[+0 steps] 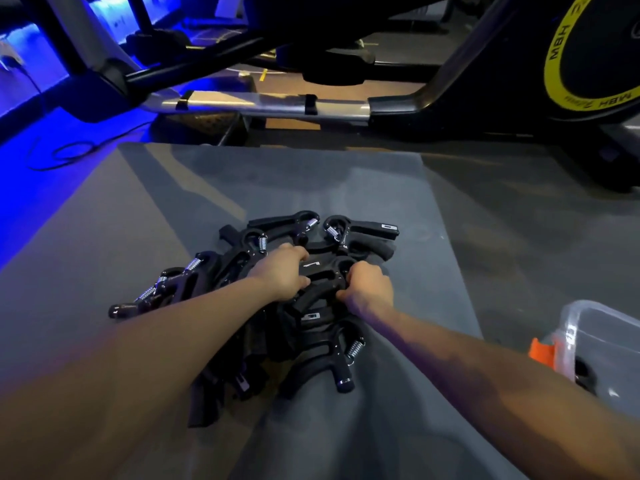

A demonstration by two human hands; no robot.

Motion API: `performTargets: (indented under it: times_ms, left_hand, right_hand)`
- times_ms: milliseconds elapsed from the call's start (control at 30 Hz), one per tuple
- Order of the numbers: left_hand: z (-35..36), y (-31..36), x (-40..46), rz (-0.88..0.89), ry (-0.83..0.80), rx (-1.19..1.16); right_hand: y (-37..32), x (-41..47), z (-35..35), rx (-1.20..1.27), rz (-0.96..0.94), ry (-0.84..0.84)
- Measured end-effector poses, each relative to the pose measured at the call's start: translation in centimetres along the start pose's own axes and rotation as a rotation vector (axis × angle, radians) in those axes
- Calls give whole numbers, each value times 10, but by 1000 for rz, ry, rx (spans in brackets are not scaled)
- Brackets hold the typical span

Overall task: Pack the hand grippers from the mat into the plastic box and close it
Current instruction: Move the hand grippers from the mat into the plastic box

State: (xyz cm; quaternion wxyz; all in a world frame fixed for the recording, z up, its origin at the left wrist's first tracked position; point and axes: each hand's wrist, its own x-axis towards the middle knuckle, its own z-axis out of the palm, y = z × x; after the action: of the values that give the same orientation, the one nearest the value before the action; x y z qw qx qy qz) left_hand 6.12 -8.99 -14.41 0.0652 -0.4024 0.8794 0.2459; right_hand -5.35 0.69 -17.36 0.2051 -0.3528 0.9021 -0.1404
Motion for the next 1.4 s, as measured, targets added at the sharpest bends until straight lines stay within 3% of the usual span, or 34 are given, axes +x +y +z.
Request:
performTargets:
  times_ms: [167, 433, 600, 800, 967, 1167, 1400]
  left_hand:
    - [4, 17, -4, 20, -12, 21]
    - [-11, 70, -24, 80, 210, 232]
    - [-15, 107, -37, 60, 249, 272]
    - [-22, 138, -44, 18, 231, 28]
    - [-23, 160, -52, -17, 142, -429]
    - [-3, 210, -69, 83, -116, -1022]
    - [32, 277, -82, 145, -222, -1207]
  right_hand:
    - [5, 0, -22, 7, -40, 80]
    - [12, -18, -69, 108, -33, 142]
    - [23, -38, -98, 174, -40, 219]
    - [52, -60, -134, 441, -47, 269]
    - [96, -71, -164, 522, 10, 359]
    - [134, -87, -176, 672, 16, 223]
    - [187, -122, -200, 853, 41, 281]
